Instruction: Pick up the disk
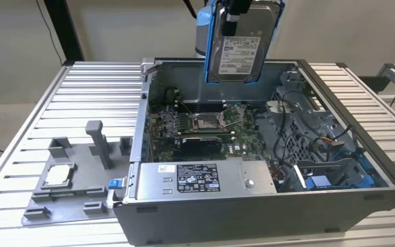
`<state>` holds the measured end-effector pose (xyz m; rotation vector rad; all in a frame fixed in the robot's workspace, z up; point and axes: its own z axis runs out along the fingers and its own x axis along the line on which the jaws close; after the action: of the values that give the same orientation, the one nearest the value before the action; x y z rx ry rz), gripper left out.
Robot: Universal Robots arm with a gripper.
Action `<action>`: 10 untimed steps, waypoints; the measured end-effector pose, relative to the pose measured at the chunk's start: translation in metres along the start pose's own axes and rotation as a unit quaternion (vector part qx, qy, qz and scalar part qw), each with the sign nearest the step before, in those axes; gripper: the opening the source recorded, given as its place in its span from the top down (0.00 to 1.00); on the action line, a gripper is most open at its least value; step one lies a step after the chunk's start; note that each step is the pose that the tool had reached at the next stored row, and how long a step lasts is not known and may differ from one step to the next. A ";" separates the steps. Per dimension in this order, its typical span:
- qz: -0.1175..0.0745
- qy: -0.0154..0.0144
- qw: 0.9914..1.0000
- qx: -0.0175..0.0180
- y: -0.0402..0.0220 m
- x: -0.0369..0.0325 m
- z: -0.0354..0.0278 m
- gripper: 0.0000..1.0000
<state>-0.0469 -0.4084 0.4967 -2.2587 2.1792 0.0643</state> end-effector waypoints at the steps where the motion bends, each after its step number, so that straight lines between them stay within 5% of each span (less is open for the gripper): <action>1: 0.000 0.000 1.000 0.000 -0.0047 0.0004 -0.0001 1.00; 10: 0.000 0.000 1.000 0.000 -0.0455 0.0037 -0.0013 1.00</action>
<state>-0.0013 -0.4104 0.4967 -2.2586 2.1794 0.0643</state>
